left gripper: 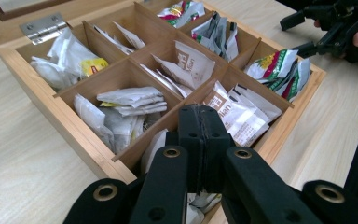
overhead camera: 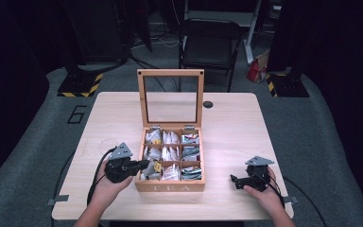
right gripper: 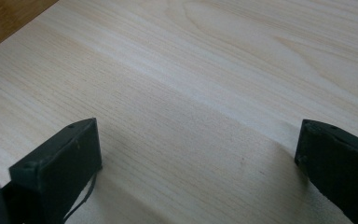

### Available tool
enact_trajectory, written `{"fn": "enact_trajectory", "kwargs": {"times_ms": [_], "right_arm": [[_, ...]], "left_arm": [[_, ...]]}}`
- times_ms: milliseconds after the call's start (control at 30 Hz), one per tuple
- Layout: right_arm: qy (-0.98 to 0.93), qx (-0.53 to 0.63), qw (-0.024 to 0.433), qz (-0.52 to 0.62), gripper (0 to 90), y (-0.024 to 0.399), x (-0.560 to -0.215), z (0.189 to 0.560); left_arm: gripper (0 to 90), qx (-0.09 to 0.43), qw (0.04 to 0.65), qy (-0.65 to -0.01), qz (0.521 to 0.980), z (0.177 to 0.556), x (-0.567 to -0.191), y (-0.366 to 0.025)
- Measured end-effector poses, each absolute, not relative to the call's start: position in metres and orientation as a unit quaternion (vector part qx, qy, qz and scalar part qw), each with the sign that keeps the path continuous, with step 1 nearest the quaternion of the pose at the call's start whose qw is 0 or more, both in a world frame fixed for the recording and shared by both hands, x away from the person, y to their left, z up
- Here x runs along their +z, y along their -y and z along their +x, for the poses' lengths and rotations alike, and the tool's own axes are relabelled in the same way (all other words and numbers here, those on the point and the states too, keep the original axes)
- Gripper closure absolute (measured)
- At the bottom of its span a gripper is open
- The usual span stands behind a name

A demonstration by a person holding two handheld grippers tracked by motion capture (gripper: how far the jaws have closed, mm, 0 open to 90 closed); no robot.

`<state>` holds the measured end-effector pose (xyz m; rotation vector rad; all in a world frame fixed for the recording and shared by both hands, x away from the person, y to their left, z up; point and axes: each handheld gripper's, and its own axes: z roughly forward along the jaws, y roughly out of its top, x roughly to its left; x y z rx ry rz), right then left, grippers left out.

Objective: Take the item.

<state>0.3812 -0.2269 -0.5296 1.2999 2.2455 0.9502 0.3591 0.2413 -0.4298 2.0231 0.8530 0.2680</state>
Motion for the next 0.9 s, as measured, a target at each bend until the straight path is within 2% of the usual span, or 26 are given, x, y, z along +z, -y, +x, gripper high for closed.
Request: {"fn": "enact_trajectory", "kwargs": {"times_ms": [900], "right_arm": [[-0.798,0.338,0.188,0.462,0.0,0.227,-0.530,0.381]], "left_arm": [[89.5,0.152,0.469,-0.344,0.799,0.362,-0.395,-0.250]]}}
